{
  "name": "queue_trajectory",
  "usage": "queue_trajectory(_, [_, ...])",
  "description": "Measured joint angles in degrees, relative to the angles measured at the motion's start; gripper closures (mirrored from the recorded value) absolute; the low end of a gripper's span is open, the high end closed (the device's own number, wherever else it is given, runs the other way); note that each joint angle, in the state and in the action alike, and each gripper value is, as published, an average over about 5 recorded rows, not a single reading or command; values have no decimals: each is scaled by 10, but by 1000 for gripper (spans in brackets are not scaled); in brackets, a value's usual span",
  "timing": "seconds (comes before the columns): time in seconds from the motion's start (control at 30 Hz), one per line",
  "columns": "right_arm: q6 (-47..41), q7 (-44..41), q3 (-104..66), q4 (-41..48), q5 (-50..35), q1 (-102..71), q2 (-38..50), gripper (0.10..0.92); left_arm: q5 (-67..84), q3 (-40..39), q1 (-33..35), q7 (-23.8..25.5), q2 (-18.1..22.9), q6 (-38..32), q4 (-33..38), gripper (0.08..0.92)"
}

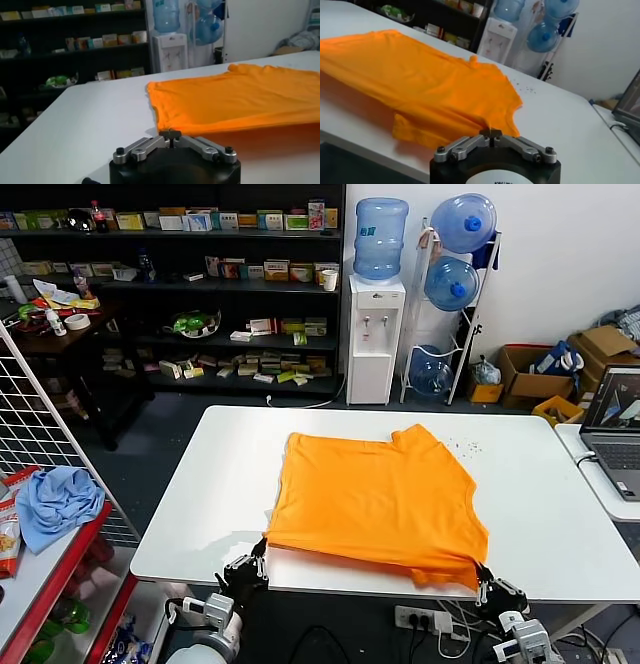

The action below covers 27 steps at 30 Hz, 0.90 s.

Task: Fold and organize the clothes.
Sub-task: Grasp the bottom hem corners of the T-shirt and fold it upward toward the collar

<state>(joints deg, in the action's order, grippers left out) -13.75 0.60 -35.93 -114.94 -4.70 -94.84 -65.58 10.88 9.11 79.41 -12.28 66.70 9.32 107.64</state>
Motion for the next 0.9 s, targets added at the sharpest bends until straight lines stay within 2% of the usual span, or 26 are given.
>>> queue_trajectory(0.23, [23, -6, 16, 55, -16, 70, 27, 901, -8, -19, -44, 1, 5, -5, -32, 910])
queue_trajectory(0.73, [58, -23, 78, 201, -19, 222, 49, 901, -7, -76, -173, 3, 10, -6, -154, 910])
queue_trajectory(0.83, [55, -23, 88, 219, -21, 241, 46, 881, -8, -84, -193, 6, 10, -6, -172, 910])
queue_trajectory(0.9, [51, -22, 91, 226, -25, 248, 44, 840, -8, -86, -203, 8, 11, -7, -180, 901])
